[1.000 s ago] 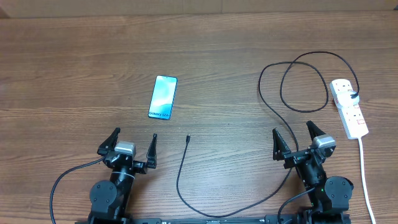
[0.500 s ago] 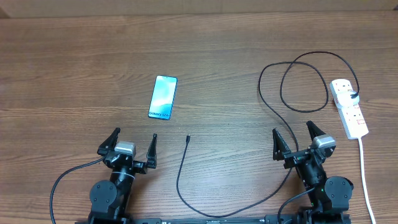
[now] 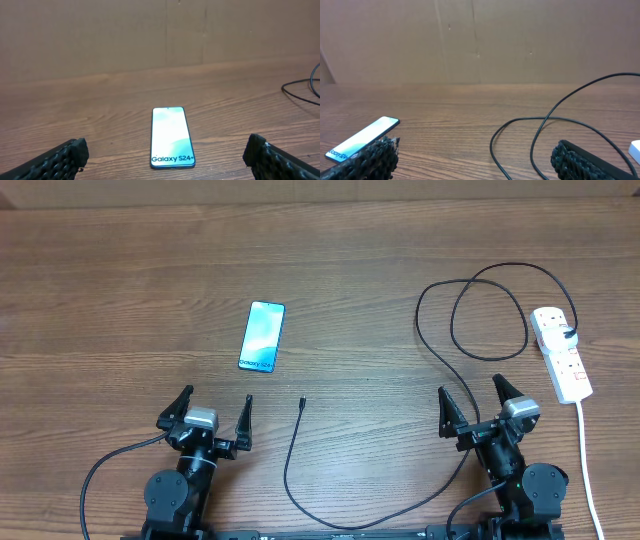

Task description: Plug charger to phone and switch on socket

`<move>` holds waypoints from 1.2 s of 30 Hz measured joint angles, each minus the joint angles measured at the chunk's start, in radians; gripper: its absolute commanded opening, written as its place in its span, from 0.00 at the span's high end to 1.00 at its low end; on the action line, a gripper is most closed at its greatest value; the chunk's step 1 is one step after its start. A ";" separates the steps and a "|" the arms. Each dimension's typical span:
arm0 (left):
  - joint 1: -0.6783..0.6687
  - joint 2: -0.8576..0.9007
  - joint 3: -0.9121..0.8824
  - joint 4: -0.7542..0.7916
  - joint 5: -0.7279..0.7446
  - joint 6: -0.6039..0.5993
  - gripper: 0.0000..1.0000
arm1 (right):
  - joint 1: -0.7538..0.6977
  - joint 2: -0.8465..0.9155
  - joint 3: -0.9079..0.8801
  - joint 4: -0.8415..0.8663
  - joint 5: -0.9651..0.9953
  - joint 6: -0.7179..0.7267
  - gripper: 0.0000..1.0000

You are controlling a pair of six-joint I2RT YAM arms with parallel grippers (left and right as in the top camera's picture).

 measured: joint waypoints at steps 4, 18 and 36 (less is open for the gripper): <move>0.000 0.000 0.000 0.002 0.013 0.000 0.01 | 0.000 0.000 0.000 0.000 0.000 0.000 0.00; 0.000 0.042 0.311 -0.208 0.053 -0.001 0.00 | 0.000 0.000 0.000 0.000 0.000 0.001 0.00; 0.000 1.100 1.618 -1.057 0.154 -0.012 0.00 | 0.000 0.000 0.000 -0.001 0.000 0.000 0.00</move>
